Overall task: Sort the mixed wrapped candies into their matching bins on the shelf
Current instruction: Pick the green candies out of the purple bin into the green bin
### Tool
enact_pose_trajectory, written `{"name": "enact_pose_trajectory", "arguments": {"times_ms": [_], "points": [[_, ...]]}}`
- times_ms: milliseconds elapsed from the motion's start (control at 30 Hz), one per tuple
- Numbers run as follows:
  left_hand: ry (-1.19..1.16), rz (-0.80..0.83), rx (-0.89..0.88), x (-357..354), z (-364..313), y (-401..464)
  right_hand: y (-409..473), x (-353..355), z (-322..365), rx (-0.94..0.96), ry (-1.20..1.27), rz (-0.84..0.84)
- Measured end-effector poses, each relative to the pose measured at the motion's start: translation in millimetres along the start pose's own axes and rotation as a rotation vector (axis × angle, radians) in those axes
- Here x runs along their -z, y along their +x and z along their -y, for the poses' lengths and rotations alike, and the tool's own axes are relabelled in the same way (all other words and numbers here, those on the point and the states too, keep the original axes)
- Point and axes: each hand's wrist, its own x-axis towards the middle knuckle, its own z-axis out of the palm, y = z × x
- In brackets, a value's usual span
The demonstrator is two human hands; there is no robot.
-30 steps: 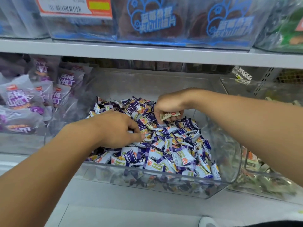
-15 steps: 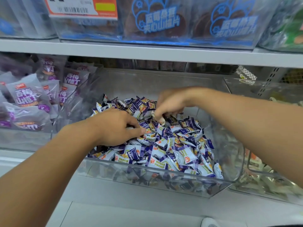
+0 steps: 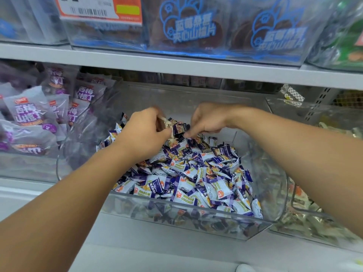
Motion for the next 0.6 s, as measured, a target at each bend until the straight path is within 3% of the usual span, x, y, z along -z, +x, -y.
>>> {"name": "enact_pose_trajectory", "arguments": {"times_ms": [167,233,400,433,533,600], "points": [[0.050,0.308,-0.078,-7,5,-8,16,-30,5,0.027,-0.156,0.241],[0.089,0.440,-0.107,-6,7,-10,21,-30,3,0.007,-0.307,0.221],[0.397,0.525,-0.162,-4,6,-8,7,-6,-7,-0.303,-0.818,0.203],[0.431,0.515,-0.160,-4,7,-7,3,-1,-9,-0.300,-0.788,0.150],[0.431,0.515,-0.128,-4,10,-5,-3,0,-8,-0.076,-0.397,0.006],[0.432,0.503,-0.117,-3,10,-4,0,-10,5,0.028,-0.282,-0.002]]}}
